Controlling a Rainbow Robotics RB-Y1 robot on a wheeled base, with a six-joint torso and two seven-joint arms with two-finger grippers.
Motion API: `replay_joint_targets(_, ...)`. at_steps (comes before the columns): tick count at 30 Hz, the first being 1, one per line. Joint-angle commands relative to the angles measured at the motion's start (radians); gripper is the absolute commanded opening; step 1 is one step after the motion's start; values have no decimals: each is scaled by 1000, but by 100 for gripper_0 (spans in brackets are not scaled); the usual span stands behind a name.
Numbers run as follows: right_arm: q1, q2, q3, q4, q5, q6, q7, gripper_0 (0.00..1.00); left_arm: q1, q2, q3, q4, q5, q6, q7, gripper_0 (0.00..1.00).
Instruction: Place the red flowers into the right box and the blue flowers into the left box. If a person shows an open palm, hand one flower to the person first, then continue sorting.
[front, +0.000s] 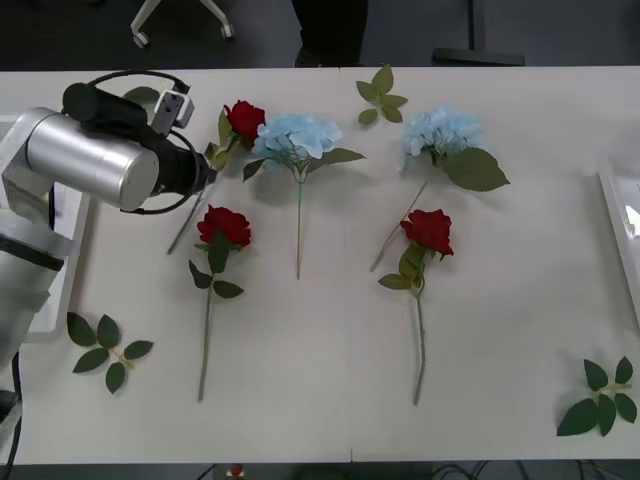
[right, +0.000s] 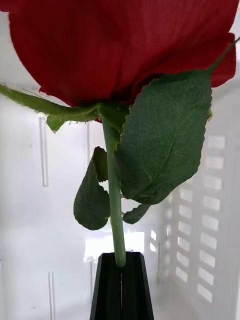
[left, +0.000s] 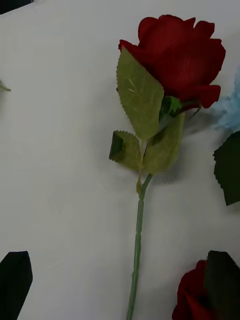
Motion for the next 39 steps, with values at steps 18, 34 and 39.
replay_joint_targets(18,-12,118,0,303,194,-142,4,0,-78,-50,-94,294,-74,-258,-31,100)
replay_joint_targets(34,-18,153,0,367,225,-201,10,52,-70,-64,-120,400,-76,-318,-33,6)
replay_joint_targets(39,-24,153,0,356,184,-201,11,67,-51,-63,-111,400,-76,-319,-25,0)
